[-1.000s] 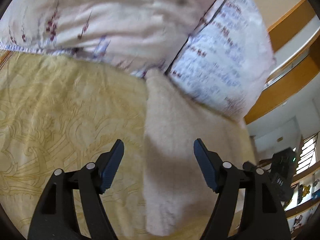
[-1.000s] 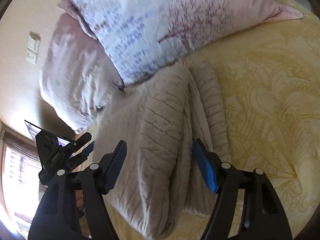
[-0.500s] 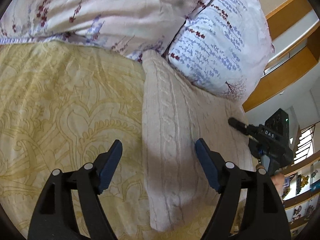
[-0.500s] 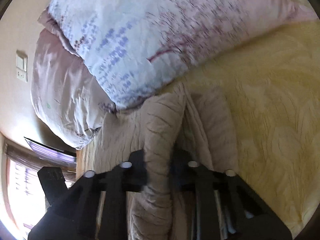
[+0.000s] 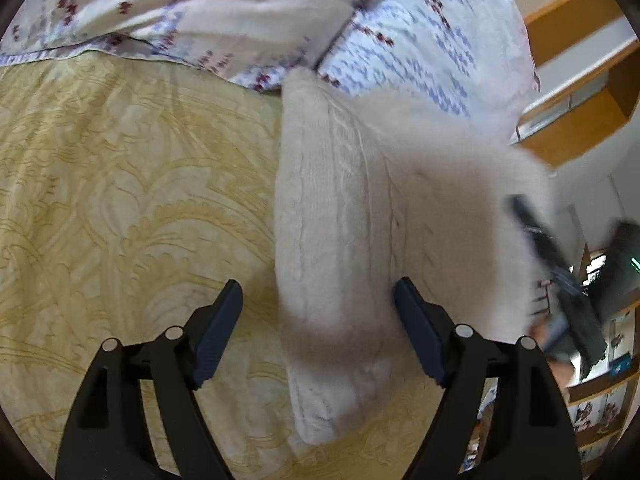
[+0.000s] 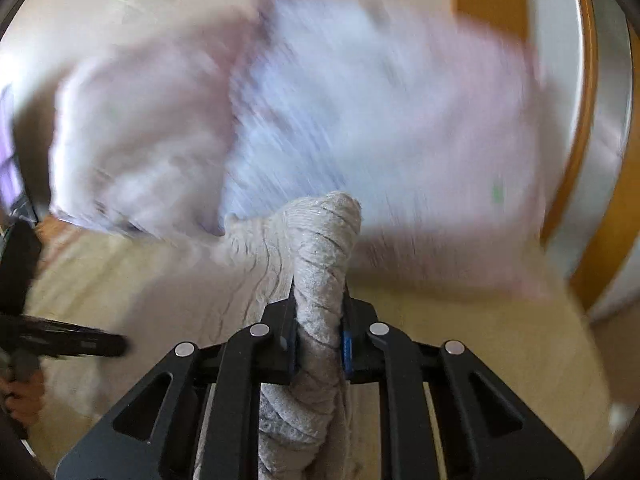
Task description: Fold small clothes
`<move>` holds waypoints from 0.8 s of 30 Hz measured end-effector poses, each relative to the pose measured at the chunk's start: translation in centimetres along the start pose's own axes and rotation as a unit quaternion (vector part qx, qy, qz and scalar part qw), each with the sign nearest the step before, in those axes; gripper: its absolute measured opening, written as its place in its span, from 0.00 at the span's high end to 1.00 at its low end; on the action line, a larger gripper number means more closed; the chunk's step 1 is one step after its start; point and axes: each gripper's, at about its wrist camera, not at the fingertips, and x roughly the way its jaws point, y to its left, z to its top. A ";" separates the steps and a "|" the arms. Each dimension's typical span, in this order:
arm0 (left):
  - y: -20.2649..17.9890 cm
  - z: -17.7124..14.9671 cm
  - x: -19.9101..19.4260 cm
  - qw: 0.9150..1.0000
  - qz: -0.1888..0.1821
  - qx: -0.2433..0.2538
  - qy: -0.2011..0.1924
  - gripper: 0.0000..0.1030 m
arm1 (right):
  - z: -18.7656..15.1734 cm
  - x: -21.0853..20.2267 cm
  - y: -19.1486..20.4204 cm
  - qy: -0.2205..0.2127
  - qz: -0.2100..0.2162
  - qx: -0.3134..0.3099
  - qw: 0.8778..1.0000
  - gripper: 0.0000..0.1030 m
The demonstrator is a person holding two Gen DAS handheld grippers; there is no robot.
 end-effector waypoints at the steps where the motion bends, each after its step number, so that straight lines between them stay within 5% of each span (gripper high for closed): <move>1: -0.3 -0.1 0.1 1.000 0.002 0.008 -0.003 0.24 | -0.8 1.7 -1.3 0.032 0.006 0.030 0.999 0.84; 3: -0.6 0.0 0.2 1.000 0.005 0.017 -0.001 0.24 | -2.5 4.0 -3.8 0.079 0.039 0.107 0.990 0.84; 6: -0.6 0.1 0.3 1.000 0.001 0.019 0.001 0.24 | -3.5 4.7 -6.9 0.097 0.100 0.210 0.968 0.76; 11: -0.1 -0.6 -0.9 1.000 -0.019 0.018 0.006 0.25 | -4.4 0.9 -8.7 0.080 0.091 0.239 0.963 0.52; 21: 0.4 -3.8 -2.7 0.999 -0.013 0.036 0.026 0.33 | -9.4 -4.1 -5.9 0.086 0.134 0.197 0.967 0.52; 23: 0.4 -4.2 -2.8 0.999 -0.019 0.033 0.031 0.37 | -9.3 -3.7 -4.6 0.087 0.131 0.183 0.970 0.57; 24: 0.3 -4.4 -2.8 0.999 -0.022 0.031 0.034 0.43 | -9.4 -3.5 -3.9 0.090 0.121 0.170 0.974 0.70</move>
